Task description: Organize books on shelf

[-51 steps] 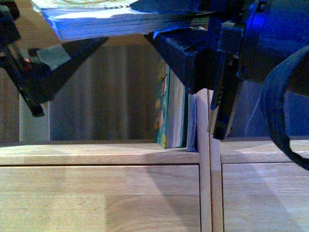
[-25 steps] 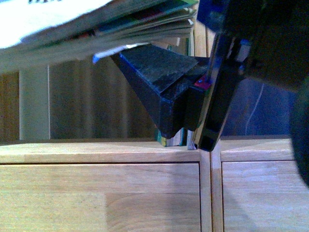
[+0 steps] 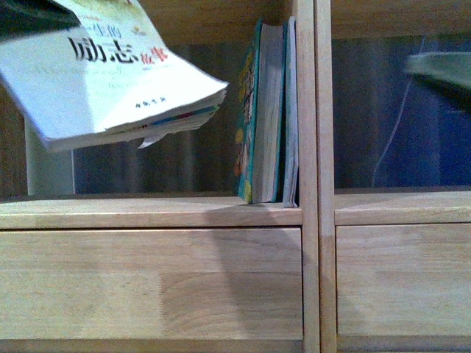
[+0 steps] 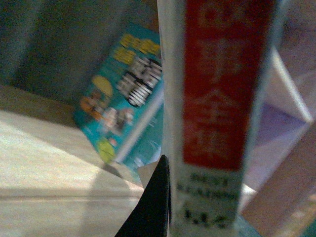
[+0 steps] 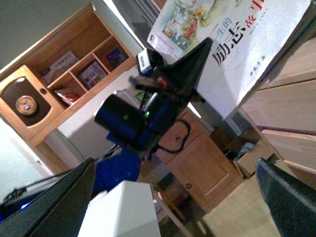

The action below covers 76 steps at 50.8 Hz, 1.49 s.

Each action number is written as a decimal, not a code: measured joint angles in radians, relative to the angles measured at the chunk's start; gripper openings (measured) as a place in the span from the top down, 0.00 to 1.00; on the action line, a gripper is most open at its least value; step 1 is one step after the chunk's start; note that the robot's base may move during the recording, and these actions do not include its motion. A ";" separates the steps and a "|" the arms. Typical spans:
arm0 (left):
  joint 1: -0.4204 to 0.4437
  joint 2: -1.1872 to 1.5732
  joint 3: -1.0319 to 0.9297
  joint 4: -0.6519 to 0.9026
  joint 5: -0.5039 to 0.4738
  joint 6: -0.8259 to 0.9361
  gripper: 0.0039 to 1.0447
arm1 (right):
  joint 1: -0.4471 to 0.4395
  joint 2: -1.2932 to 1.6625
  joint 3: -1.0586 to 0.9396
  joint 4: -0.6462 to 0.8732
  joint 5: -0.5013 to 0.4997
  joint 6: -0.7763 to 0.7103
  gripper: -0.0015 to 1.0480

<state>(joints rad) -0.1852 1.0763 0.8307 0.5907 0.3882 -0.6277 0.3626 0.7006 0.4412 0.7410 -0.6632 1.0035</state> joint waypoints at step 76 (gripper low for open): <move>-0.199 1.120 1.236 -0.307 -0.457 0.941 0.94 | -0.667 -0.261 -0.258 0.272 -0.335 0.452 0.07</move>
<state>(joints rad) -0.3843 2.1960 2.0666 0.2836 -0.0692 0.3138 -0.3046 0.4397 0.1833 1.0134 -0.9981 1.4559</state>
